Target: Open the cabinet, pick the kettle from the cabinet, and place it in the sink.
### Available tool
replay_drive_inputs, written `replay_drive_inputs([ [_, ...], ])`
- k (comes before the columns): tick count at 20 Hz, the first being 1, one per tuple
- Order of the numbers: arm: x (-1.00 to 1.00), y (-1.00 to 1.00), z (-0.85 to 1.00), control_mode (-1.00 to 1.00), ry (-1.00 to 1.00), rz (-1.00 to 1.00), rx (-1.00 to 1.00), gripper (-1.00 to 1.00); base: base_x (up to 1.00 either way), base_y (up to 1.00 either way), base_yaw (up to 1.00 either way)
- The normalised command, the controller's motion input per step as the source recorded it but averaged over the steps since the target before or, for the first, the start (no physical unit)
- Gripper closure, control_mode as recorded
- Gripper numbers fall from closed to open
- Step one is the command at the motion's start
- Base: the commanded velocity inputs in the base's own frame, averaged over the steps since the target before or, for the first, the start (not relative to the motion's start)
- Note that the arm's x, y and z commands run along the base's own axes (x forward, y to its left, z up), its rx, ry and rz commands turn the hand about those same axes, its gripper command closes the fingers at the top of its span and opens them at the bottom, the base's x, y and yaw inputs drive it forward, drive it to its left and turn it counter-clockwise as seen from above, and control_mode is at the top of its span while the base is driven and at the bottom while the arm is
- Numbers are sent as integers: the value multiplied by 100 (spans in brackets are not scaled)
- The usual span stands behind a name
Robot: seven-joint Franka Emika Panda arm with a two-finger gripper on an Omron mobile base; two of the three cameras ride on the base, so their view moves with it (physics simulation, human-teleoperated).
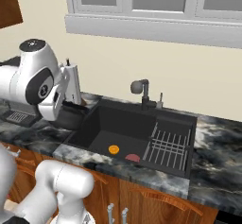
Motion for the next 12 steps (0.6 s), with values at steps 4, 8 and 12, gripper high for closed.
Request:
replay_drive_inputs([
  [4,29,-6,-23,-100,-1,-4,9,100,0,0,0],
  [8,32,0,-25,-100,0,-15,0,100,0,0,0],
  [12,33,-2,-20,-100,0,-24,-1,100,0,0,0],
])
